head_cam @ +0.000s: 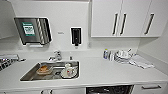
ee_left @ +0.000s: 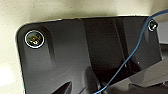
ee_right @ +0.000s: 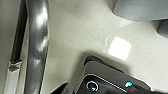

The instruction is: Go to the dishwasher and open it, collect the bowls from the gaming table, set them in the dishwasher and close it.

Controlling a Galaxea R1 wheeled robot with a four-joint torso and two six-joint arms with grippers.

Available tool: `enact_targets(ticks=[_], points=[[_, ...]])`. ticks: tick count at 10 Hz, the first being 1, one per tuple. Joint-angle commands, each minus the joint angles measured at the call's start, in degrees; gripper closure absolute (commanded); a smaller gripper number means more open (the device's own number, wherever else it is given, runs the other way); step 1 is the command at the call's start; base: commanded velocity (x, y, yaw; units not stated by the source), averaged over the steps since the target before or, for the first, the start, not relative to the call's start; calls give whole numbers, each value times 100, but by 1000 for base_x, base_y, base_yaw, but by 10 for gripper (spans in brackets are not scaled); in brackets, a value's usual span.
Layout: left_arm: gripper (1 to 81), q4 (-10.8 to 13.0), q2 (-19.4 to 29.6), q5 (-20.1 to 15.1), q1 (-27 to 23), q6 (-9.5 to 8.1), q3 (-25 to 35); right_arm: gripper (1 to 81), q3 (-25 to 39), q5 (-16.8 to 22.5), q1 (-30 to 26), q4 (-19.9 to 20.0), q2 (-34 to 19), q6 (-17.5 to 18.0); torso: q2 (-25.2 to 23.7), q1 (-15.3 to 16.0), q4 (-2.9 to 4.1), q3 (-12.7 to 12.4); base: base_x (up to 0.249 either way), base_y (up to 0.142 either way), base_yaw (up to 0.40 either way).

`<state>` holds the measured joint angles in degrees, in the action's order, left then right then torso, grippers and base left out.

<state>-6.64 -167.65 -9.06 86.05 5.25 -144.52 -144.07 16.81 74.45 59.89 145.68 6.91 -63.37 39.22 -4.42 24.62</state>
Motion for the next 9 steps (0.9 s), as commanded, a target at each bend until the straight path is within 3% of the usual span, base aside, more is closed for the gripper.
enact_targets(ticks=[1,2,3,6,8,9], points=[[10,-56,38,-421,-242,-7,29,10,-542,745,-355,752,8,65,-545,352,0,0,0,0,0],[10,-56,55,-430,-242,-7,29,10,-674,797,-364,972,87,65,-179,112,0,-2,0,0,0],[10,-65,64,-430,-242,-7,29,10,-788,920,-408,1227,175,56,-319,199,0,-2,0,0,0],[10,-65,117,-474,-242,-7,29,10,-606,1314,-733,1427,237,-23,-394,252,0,-5,0,0,0],[10,-56,99,-492,-242,-7,29,10,-350,1717,-970,2100,36,-101,-391,252,0,-5,0,0,0],[10,-56,90,-500,-242,1,29,10,-253,2032,-1084,2556,-70,-448,-394,254,0,-5,0,0,0]])
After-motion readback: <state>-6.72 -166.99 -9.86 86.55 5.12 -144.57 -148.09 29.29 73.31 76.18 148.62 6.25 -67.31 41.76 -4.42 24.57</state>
